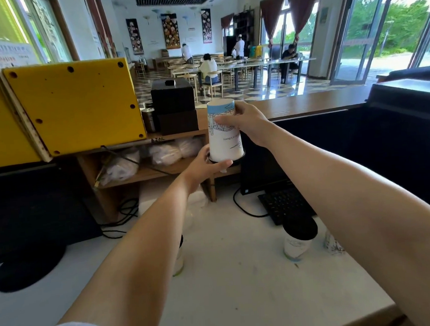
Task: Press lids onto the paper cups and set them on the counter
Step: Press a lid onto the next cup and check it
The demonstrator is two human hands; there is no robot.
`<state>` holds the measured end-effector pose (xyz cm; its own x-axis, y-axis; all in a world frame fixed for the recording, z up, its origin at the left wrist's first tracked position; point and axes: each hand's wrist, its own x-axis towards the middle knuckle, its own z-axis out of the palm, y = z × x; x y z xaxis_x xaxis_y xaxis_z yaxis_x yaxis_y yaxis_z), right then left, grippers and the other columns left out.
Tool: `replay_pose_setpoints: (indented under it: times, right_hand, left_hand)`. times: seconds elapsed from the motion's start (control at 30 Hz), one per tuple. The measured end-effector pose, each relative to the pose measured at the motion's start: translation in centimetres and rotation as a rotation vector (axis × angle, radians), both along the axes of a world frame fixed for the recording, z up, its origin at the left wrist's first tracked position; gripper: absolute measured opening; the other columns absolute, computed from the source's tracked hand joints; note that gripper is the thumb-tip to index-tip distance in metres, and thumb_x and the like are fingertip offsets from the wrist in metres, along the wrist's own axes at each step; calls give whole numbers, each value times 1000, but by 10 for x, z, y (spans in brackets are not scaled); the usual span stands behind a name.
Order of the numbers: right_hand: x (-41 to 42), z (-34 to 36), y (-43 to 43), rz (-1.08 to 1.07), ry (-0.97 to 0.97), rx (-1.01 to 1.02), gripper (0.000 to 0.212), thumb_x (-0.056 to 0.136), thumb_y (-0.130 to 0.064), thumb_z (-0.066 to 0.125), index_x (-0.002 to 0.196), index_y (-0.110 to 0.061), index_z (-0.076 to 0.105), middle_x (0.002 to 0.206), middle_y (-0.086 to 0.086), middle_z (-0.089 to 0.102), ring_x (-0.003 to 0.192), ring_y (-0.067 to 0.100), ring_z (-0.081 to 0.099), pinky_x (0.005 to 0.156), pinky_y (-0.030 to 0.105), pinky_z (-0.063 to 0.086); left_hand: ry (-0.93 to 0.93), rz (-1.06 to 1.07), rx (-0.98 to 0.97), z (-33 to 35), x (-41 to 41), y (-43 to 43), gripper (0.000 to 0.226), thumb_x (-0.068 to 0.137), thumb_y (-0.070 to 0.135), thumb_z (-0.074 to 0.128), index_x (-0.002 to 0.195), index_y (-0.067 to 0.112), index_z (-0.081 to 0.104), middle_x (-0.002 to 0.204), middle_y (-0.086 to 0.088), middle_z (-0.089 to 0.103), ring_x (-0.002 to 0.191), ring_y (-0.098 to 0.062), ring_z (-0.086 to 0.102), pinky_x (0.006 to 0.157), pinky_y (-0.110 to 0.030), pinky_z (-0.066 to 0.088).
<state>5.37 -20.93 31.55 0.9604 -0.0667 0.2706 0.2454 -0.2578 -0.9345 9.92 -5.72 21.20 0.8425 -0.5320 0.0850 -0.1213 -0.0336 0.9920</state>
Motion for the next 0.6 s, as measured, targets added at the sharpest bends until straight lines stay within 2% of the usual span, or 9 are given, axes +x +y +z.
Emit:
replay_pose_setpoints:
  times: [0.07,0.1,0.13,0.2,0.3,0.4,0.5,0.6]
  right_hand:
    - [1,0,2,-13,-3,34,47,74,-18,77,117,-8,57,101,-2,66,91,12,64,77,23,52]
    - [2,0,3,-16,3,65,52,75,-18,77,120,-6,55,107,2,66,97,16,64,82,28,53]
    - [3,-1,4,-15,13,100,56,75,-18,77,123,-5,53,114,7,65,103,20,63,90,34,53]
    - [4,-4,6,-11,36,163,60,75,-17,77,126,-2,48,122,14,61,111,27,60,99,45,48]
    - [-2,-11,0,-13,35,211,63,75,-14,76,127,-6,43,125,15,56,113,29,58,99,46,48]
    - [-8,-19,-20,-15,53,151,71,73,-15,78,131,-13,37,128,13,51,112,27,58,95,44,52]
    - [-13,-29,-33,-7,95,-112,73,72,-24,79,133,-15,40,127,5,53,111,21,57,91,35,53]
    - [-12,-32,-32,10,92,-346,62,73,-29,78,127,-16,49,117,1,60,98,13,61,77,24,54]
  left_hand:
    - [204,-6,-229,-10,-11,-4,107,63,34,84,146,31,18,144,-2,42,124,-22,49,86,-38,54]
    - [351,-24,-376,-17,-19,-8,112,59,36,86,147,28,17,146,-10,38,127,-29,46,92,-50,49]
    - [484,-73,-529,-23,-28,-15,111,58,40,85,146,22,19,144,-18,37,128,-35,45,94,-55,46]
    - [633,-139,-789,-29,-45,-30,100,68,51,73,143,8,24,140,-25,41,125,-38,49,93,-56,47]
    - [637,-50,-1030,-19,-48,-39,67,83,49,61,128,2,46,131,-25,50,118,-34,57,90,-55,50]
    - [568,108,-1031,-1,-36,-26,46,87,37,60,119,6,50,126,-19,53,117,-31,56,97,-55,46]
    - [481,173,-917,15,-23,-13,46,90,33,57,126,7,46,124,-15,55,122,-30,51,100,-52,43]
    - [433,208,-846,29,-14,-9,39,87,30,61,117,9,48,125,-15,54,123,-31,50,102,-53,41]
